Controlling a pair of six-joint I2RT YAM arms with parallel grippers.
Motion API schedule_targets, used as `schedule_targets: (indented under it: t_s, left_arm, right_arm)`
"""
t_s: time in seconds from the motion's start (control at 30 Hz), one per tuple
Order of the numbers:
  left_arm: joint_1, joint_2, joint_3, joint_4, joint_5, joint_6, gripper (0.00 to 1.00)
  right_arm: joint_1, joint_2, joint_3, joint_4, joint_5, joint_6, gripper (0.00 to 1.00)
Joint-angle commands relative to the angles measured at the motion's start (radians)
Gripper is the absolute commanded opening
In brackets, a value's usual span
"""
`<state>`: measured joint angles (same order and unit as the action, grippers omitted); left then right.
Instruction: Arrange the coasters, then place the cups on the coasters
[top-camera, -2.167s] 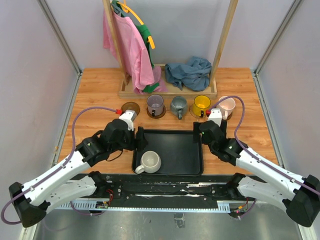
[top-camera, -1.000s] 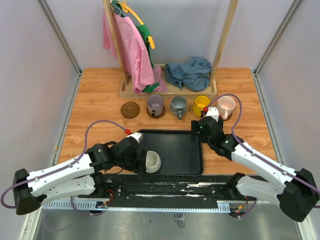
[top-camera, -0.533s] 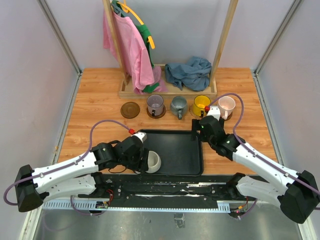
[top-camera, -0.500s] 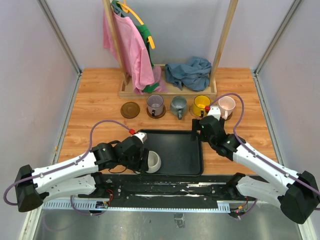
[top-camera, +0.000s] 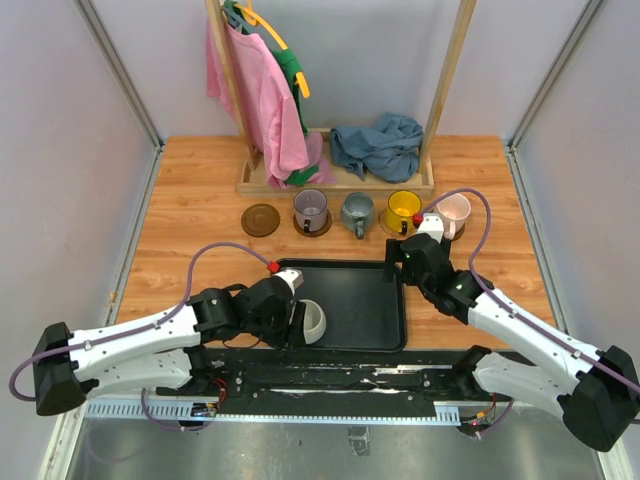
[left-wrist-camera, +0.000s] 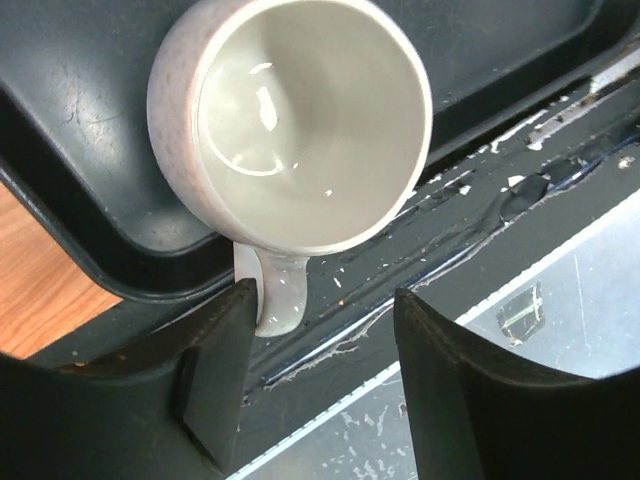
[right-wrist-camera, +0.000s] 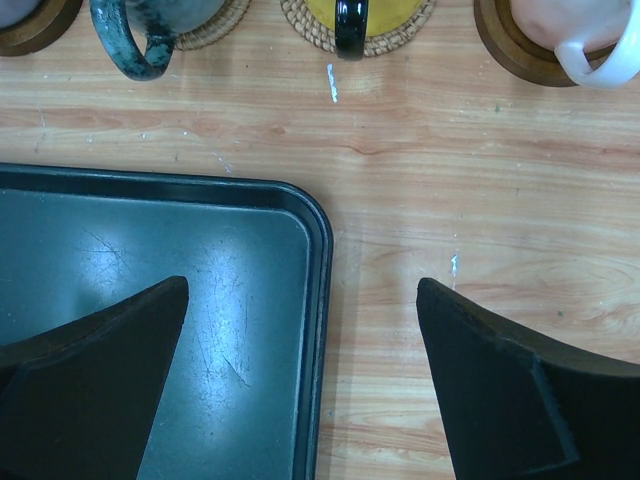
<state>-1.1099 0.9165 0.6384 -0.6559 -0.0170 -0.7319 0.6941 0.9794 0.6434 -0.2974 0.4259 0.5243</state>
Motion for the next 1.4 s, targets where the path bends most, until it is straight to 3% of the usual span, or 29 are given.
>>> schedule_targets:
  t_s: [0.0,0.1,0.5,0.83,1.37]
  left_arm:
    - [-0.011,0.039,0.021,-0.052,-0.031,-0.031,0.66]
    - [-0.013,0.066,0.025,-0.067,-0.056,-0.038,0.7]
    - [-0.012,0.123,-0.014,0.01,-0.14,-0.02,0.71]
    - [-0.013,0.15,-0.064,0.133,-0.169,0.037,0.69]
    - [-0.013,0.258,-0.045,0.19,-0.201,0.092,0.66]
  right_arm:
    - [-0.011,-0.017,-0.017,-0.007,0.004,0.016,0.98]
    - [-0.012,-0.022,-0.023,-0.007,0.004,0.018,0.98]
    - [-0.014,-0.023,-0.031,-0.01,0.007,0.026,0.98]
    - [-0.015,-0.015,-0.033,-0.01,0.007,0.032,0.98]
    - [-0.015,-0.035,-0.051,-0.01,0.008,0.039,0.98]
